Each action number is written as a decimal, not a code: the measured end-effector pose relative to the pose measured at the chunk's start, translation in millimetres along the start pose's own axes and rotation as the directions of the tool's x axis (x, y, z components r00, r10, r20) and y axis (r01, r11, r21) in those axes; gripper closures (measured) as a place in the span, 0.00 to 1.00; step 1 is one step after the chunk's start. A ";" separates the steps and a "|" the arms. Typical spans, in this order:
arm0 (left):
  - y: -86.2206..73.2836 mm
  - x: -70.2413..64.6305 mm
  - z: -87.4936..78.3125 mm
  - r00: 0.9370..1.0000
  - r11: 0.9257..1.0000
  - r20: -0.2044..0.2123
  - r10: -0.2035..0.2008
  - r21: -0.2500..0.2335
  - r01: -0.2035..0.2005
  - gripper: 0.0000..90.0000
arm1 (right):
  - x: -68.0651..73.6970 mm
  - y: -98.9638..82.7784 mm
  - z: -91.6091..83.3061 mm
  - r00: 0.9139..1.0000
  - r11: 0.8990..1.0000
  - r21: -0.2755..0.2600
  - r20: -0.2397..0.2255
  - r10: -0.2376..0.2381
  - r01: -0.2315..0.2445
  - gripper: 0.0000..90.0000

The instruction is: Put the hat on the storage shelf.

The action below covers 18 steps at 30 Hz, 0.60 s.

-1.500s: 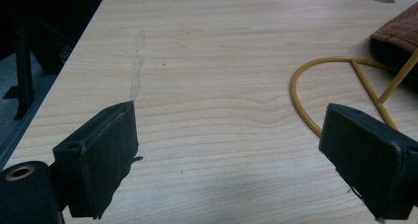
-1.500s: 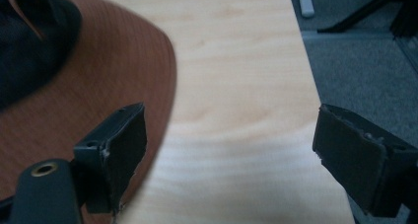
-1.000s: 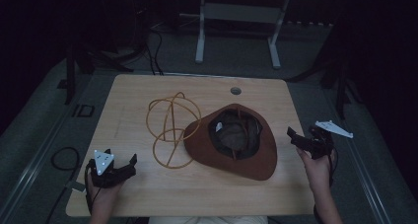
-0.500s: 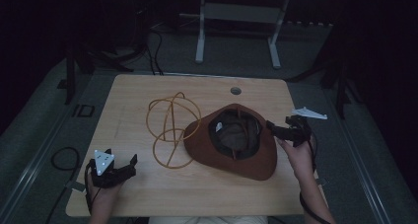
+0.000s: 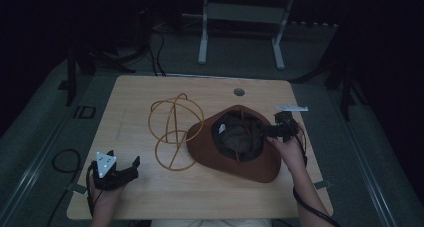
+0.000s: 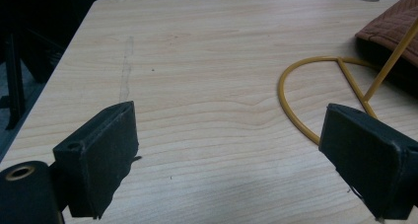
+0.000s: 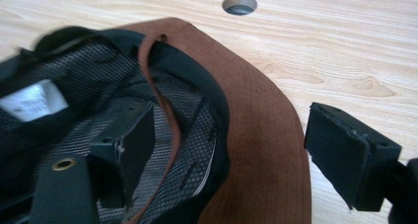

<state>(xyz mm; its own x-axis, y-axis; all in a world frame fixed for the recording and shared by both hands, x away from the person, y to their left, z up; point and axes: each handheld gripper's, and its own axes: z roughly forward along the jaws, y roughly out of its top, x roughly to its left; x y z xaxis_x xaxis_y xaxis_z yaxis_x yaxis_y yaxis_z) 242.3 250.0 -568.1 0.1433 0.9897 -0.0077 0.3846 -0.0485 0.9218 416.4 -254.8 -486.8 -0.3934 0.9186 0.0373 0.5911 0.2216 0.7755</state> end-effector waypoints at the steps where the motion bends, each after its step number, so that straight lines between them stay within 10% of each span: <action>1: -0.1 -0.1 0.0 1.000 1.000 -0.001 0.000 0.001 0.000 0.10 | 0.8 0.1 3.6 1.000 1.000 0.004 0.010 -0.002 0.002 0.22; 18: -0.7 -0.8 1.2 1.000 1.000 0.012 0.011 0.018 -0.011 0.10 | 15.3 -5.9 55.8 0.992 0.992 0.130 0.124 -0.024 0.008 0.28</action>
<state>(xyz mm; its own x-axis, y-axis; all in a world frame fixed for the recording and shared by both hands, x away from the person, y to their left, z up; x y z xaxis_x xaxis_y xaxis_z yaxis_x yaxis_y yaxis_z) 243.0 249.1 -569.2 0.1583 0.9874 -0.0020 0.3997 -0.0622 0.9145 446.2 -223.9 -526.0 -0.3172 0.9465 -0.0593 0.6746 0.2691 0.6874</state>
